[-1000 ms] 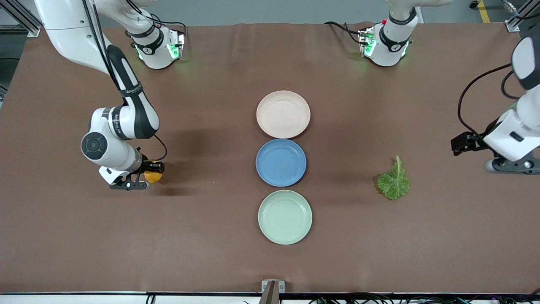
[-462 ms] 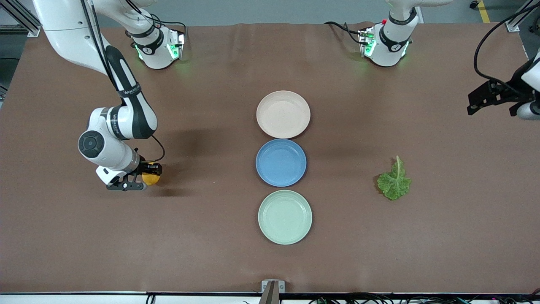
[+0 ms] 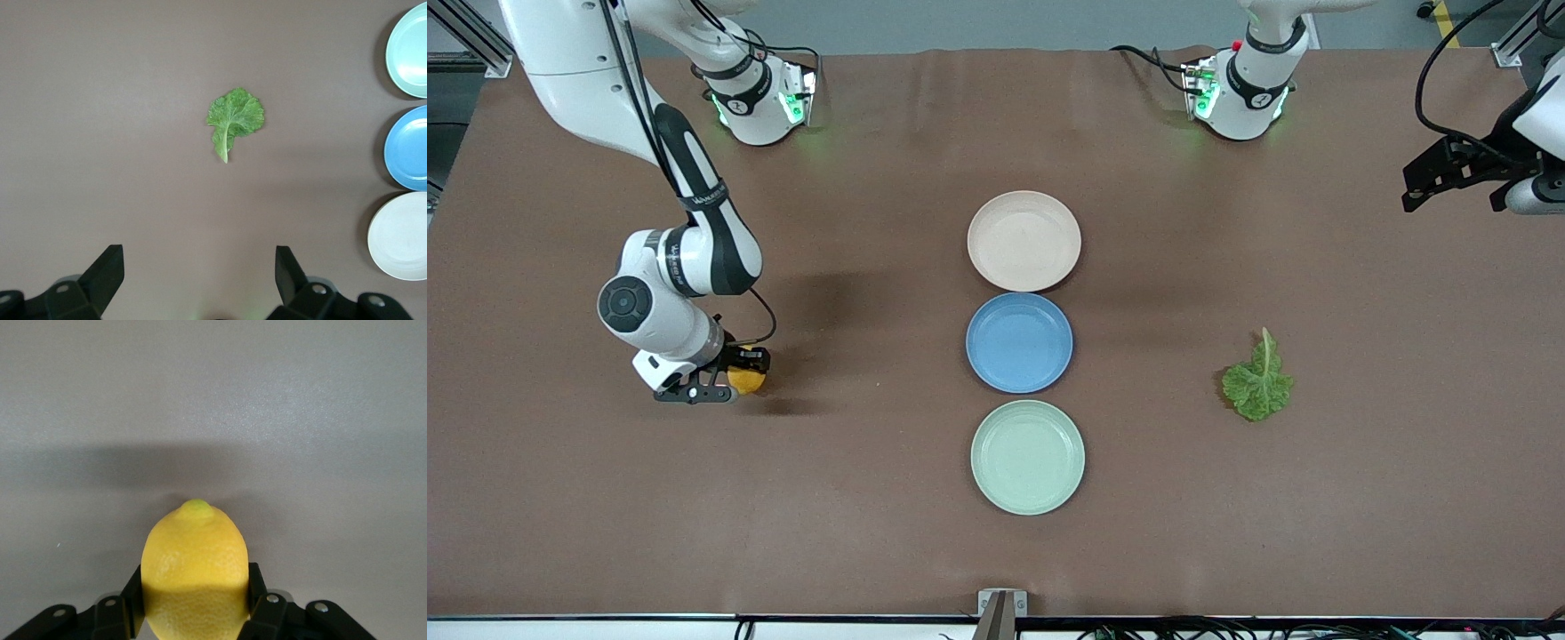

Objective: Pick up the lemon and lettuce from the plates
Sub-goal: 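Open the left gripper and withdraw it while the right gripper lowers the lemon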

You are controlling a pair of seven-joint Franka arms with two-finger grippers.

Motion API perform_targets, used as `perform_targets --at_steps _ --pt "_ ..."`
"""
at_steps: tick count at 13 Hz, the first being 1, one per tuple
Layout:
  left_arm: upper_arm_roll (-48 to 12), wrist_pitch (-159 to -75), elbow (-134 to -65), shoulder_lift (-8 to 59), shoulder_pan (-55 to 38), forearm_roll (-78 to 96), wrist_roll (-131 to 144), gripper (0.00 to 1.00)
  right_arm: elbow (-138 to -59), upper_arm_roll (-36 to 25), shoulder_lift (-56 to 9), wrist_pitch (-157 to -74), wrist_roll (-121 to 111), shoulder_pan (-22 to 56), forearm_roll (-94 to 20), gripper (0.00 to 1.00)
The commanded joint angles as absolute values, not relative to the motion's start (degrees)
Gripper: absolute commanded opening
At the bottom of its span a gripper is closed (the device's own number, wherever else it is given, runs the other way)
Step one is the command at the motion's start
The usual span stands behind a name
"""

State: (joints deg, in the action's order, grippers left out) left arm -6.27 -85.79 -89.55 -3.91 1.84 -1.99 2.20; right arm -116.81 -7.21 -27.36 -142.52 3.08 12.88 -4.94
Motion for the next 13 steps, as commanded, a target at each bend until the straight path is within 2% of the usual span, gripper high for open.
perform_targets --at_steps 1,3,4,5,6,9,10,13 --pt "-6.77 -85.69 -91.67 -6.24 2.72 0.78 2.55 1.00 -117.42 -6.33 -27.24 -143.35 2.55 11.60 -4.22 0.12" --pt "-6.68 -85.43 -91.85 -6.42 2.72 1.05 2.55 1.00 -117.16 -6.33 -27.77 -143.26 2.64 11.51 -4.31 0.29" --pt "-6.68 -85.08 -91.85 -6.50 2.72 1.05 2.64 1.00 -116.90 -6.33 -27.77 -143.00 2.55 11.51 -4.31 0.47" --pt "-6.68 -84.73 -91.85 -6.94 2.81 1.05 2.64 1.00 -116.72 -6.33 -27.69 -142.91 2.37 11.17 -4.31 0.82" --pt "-6.77 -84.12 -91.67 -6.94 2.90 1.05 2.55 1.00 -116.72 -6.24 -27.77 -143.08 2.29 10.81 -4.31 1.00" --pt "-6.94 -84.02 -91.76 -6.68 3.16 1.14 2.37 1.00 -114.36 -6.33 -27.42 -141.42 2.11 10.81 -4.22 1.00" --pt "-6.94 -83.94 -91.76 -6.77 3.08 1.14 2.37 1.00 -112.61 -6.42 -26.99 -138.63 1.33 10.90 -4.22 1.00" --pt "-7.12 -83.94 -91.50 -6.50 2.90 1.23 2.37 1.00 -101.73 -6.50 -26.46 -123.02 0.62 9.07 -4.13 1.00"
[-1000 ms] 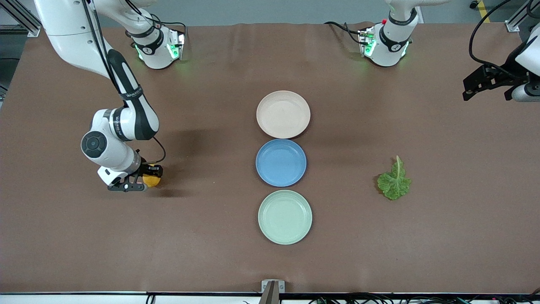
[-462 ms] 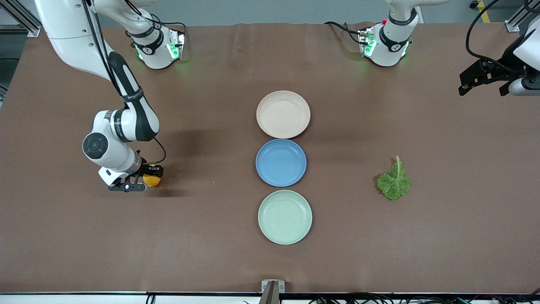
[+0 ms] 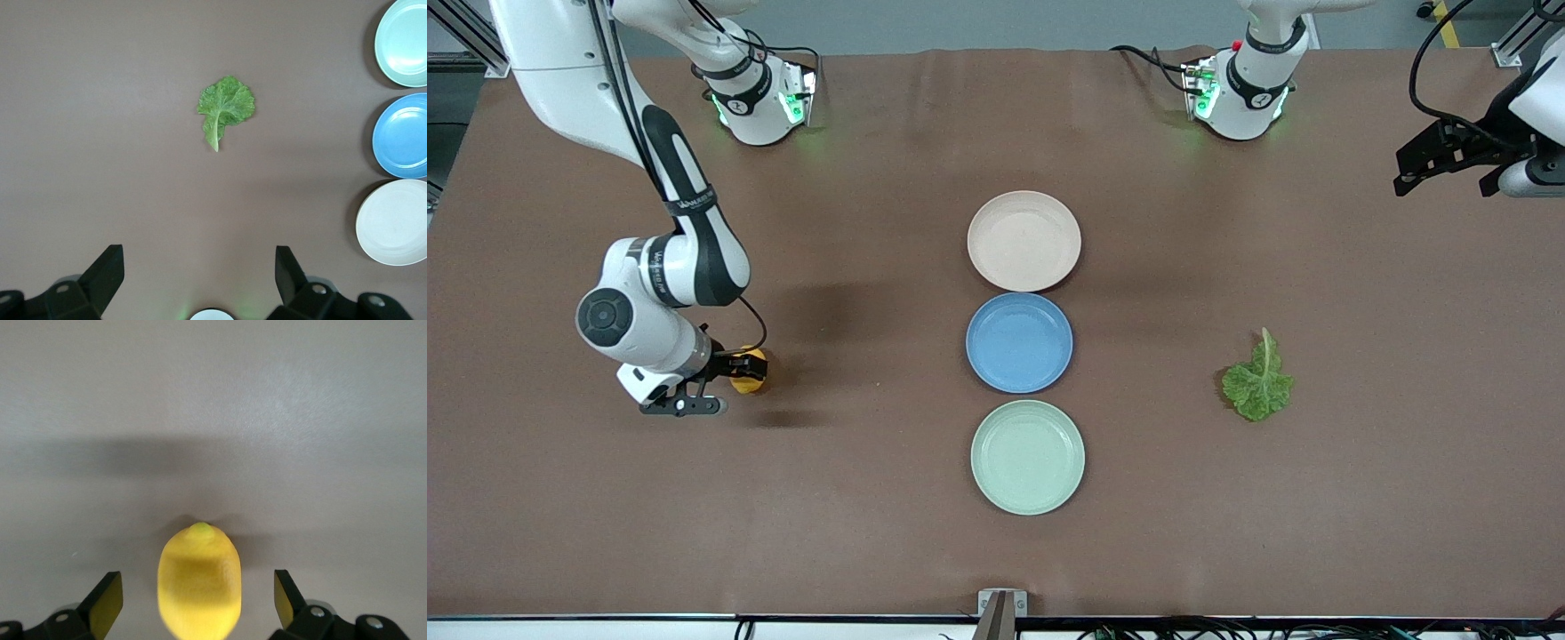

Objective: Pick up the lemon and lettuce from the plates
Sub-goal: 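Release the lemon on the table and withdraw the right gripper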

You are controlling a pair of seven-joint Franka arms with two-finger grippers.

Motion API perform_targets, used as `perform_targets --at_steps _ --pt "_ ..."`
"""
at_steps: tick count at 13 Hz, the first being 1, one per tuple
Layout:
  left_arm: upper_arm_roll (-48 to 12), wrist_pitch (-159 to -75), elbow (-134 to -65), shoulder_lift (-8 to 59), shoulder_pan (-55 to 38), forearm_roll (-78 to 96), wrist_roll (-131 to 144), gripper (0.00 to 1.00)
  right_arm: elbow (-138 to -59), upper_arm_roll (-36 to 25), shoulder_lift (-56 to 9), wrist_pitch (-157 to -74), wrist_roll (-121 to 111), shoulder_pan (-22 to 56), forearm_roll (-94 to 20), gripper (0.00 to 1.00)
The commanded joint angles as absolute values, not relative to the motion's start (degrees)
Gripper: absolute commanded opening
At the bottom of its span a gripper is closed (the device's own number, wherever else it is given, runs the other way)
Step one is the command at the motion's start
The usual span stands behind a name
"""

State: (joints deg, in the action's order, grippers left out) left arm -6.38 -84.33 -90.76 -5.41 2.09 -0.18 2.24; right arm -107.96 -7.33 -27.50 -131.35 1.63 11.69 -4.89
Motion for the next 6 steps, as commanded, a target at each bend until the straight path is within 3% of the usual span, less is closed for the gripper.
perform_targets --at_steps 1,4,6 --pt "-7.12 -84.02 -91.49 -6.50 2.90 1.23 2.37 1.00 -97.08 -6.50 -26.54 -116.87 0.62 8.01 -4.13 1.00" --pt "-7.12 -83.94 -91.58 -6.50 2.81 1.23 1.94 1.00 -88.88 -6.59 -25.32 -104.62 0.35 4.59 -3.96 1.00" --pt "-7.21 -84.02 -91.50 -6.42 2.81 1.23 1.93 1.00 -87.98 -6.50 -22.52 -100.91 -3.32 2.21 -3.96 1.00"
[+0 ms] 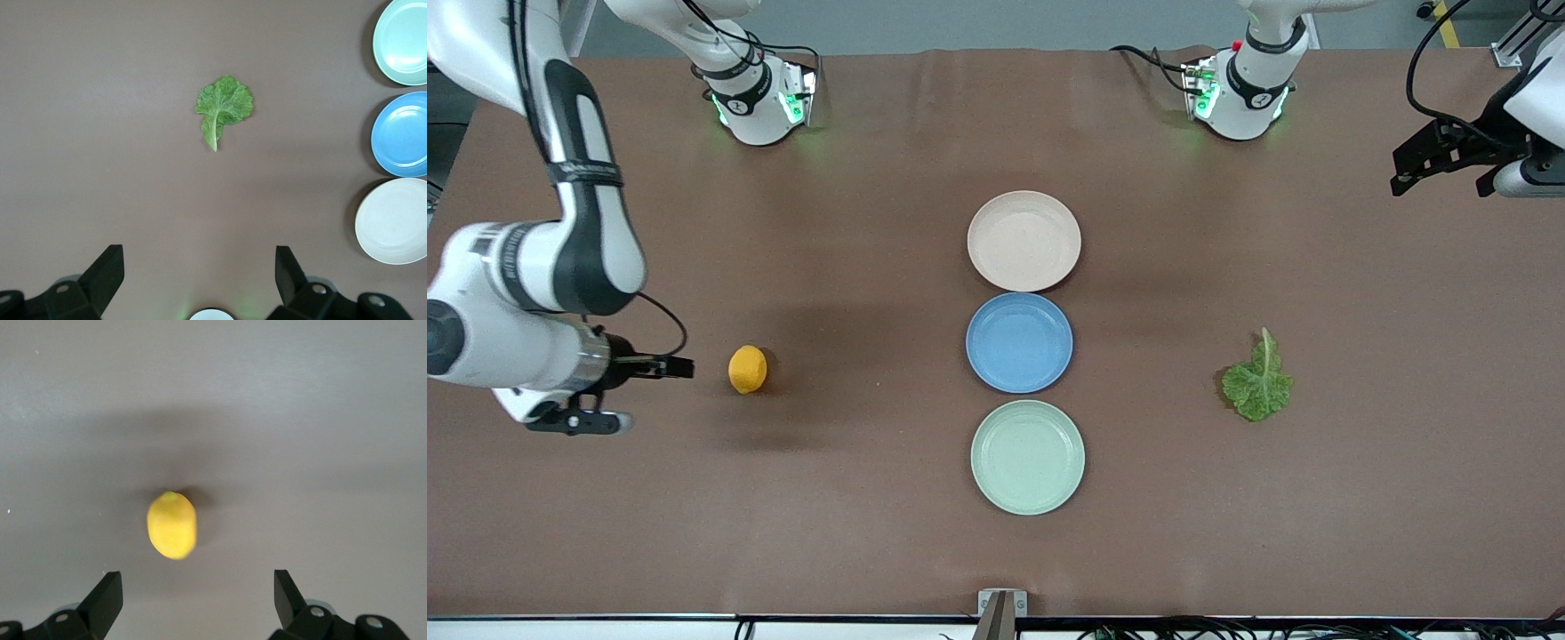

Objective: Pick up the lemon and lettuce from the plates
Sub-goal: 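Release the lemon on the table and withdraw the right gripper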

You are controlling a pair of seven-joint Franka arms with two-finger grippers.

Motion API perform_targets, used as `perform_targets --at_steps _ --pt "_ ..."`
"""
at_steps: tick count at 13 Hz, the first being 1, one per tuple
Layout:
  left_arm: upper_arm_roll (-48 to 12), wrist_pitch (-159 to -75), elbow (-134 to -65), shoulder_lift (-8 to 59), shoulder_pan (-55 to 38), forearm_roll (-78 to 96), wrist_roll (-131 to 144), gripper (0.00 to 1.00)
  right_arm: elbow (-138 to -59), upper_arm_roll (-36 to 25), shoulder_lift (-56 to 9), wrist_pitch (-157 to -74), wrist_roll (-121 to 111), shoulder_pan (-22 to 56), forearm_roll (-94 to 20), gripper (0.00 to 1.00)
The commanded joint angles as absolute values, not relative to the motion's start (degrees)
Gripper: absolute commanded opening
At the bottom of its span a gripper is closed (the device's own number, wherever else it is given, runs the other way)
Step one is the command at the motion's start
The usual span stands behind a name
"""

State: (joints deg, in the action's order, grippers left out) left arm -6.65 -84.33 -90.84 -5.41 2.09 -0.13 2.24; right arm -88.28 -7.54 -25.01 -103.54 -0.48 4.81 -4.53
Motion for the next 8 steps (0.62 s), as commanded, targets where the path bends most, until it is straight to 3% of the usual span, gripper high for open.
perform_targets --at_steps 1,4,8 --pt "-7.21 -84.11 -91.49 -6.33 2.81 1.23 1.93 1.00 -87.89 -6.50 -20.93 -99.68 -4.38 1.33 -3.96 1.00" --pt "-7.12 -84.55 -91.41 -6.24 2.81 2.81 2.02 1.00 -87.63 -6.50 -18.20 -98.09 -4.48 0.53 -2.56 1.00" --pt "-7.12 -84.55 -91.41 -6.33 2.90 2.73 2.02 1.00 -79.20 -6.42 -18.81 -92.38 -4.22 0.35 1.49 1.00"
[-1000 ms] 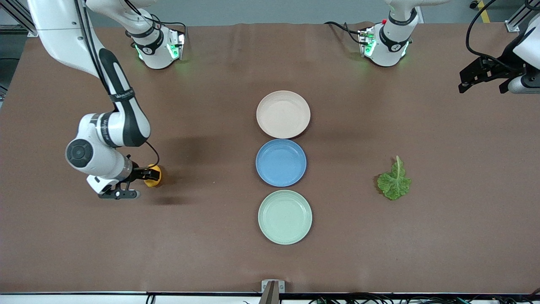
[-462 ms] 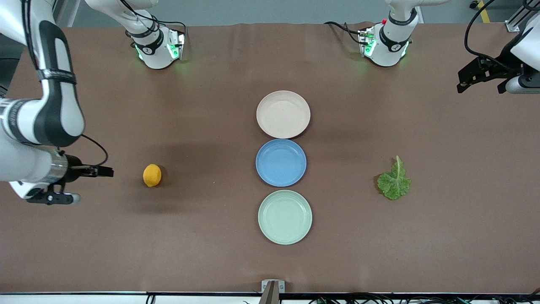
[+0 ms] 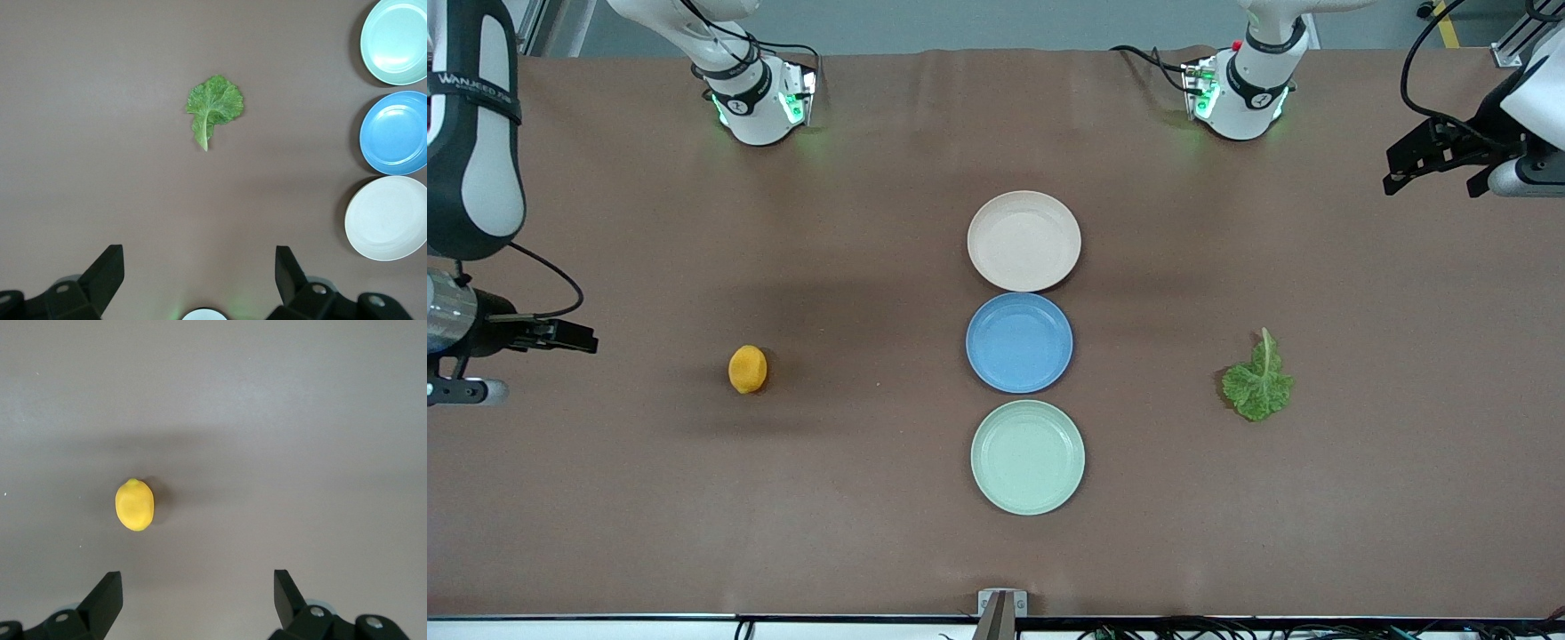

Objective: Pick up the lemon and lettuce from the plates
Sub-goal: 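Release the lemon on the table and withdraw the right gripper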

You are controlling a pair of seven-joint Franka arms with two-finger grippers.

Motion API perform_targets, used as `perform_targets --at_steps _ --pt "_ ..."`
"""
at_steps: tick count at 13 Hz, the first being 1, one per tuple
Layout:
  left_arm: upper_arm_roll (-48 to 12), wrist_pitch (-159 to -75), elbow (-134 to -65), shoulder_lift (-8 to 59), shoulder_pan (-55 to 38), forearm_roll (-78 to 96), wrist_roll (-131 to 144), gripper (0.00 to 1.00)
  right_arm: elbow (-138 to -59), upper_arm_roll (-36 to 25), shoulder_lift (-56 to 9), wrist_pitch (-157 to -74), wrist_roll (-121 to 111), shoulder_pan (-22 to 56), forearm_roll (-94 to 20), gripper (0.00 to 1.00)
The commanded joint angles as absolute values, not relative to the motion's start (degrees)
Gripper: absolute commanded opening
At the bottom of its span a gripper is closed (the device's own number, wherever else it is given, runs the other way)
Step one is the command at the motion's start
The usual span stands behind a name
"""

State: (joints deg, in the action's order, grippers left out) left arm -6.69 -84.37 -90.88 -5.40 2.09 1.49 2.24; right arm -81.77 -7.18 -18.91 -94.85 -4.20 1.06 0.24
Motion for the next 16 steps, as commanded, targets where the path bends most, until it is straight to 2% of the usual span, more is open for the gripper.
perform_targets --at_steps 1,8,13,16 --pt "-7.12 -84.55 -91.41 -6.33 2.90 2.72 2.02 1.00 -78.84 -6.42 -18.81 -92.29 -4.22 0.44 1.23 1.00" --pt "-7.12 -85.08 -91.49 -6.24 2.90 2.72 2.29 1.00 -79.71 -6.06 -16.27 -86.58 -0.79 1.14 -0.79 1.00" --pt "-7.21 -85.25 -91.41 -6.24 2.81 2.72 1.85 1.00 -92.79 -6.06 -6.79 -93.15 -0.97 1.23 -0.79 1.00" --pt "-7.21 -85.34 -91.41 -6.24 2.81 2.72 1.67 1.00 -96.24 -6.15 -2.82 -93.87 -1.23 1.32 -0.70 1.00"
